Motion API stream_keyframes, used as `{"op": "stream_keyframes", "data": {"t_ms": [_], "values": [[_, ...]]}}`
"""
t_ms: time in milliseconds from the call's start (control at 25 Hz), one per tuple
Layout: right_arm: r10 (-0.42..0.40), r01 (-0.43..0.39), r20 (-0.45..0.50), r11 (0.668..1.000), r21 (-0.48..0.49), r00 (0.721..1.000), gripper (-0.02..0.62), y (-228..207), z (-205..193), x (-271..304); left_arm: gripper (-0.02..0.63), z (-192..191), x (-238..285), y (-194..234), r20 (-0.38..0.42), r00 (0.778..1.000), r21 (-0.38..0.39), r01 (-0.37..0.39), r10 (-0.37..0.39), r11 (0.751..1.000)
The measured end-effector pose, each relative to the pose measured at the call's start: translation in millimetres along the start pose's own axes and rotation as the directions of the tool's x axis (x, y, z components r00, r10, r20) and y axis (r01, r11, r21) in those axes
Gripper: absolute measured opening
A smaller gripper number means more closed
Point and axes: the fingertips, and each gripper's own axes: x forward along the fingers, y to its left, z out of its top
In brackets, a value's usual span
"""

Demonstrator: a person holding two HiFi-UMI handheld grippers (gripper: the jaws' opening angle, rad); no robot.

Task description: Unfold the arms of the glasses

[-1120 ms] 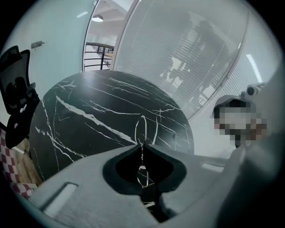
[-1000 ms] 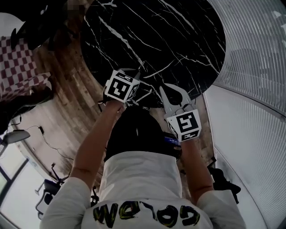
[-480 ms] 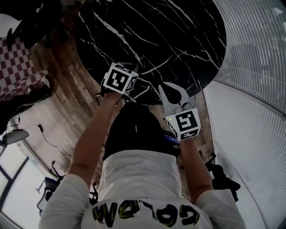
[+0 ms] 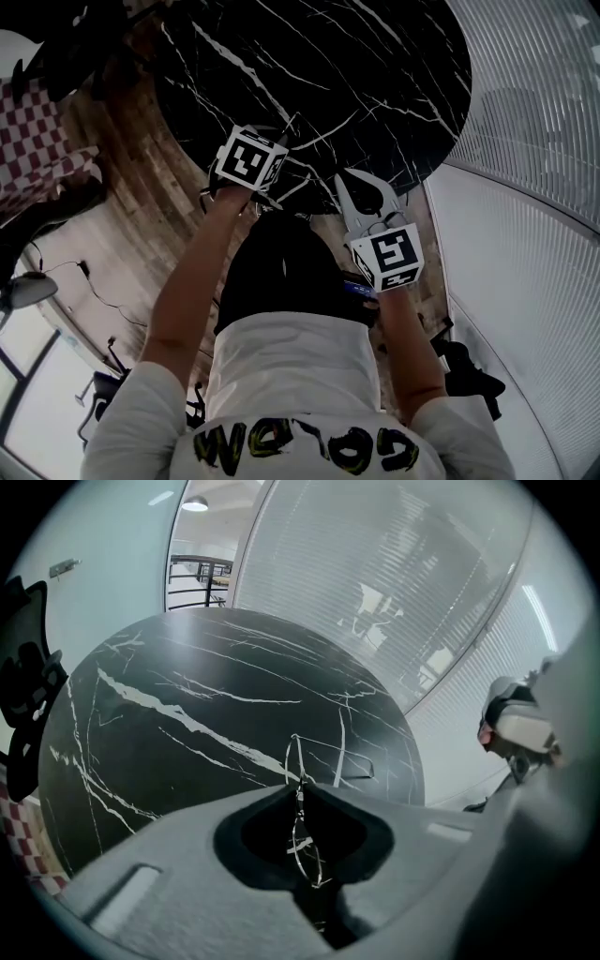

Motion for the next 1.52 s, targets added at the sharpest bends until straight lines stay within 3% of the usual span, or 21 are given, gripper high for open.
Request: {"op": "stream_keyframes", "data": {"t_ms": [400, 560, 880, 1120, 1520], "values": [[-0.023, 0.023, 0.018, 1.0, 0.017, 1.0, 0.002, 3, -2, -14, 0.112, 2, -2, -1, 0.042, 0.999, 0.051, -0.012, 0.01, 0.999], [-0.042, 0.042, 0.029, 0.999, 0.023, 0.999, 0.002, 1, 2, -24, 0.193, 11, -9, -2, 0.099, 0.995, 0.082, -0.021, 0.013, 0.996], [-0.068, 0.065, 0.097, 0.997, 0.033, 0.993, 0.002, 5, 39, -61, 0.196, 24, -88, -29, 0.252, 0.968, 0.04, -0.012, 0.001, 0.999], [-0.047, 0.047, 0.175, 0.999, 0.002, 0.984, 0.002, 26, 80, -89, 0.159, 33, -165, -77, 0.39, 0.92, 0.034, 0.029, -0.04, 0.999], [0.056, -0.048, 0.342, 0.998, -0.031, 0.938, 0.002, 90, 166, -146, 0.027, 49, -295, -145, 0.597, 0.8, 0.067, 0.036, -0.069, 0.997]]}}
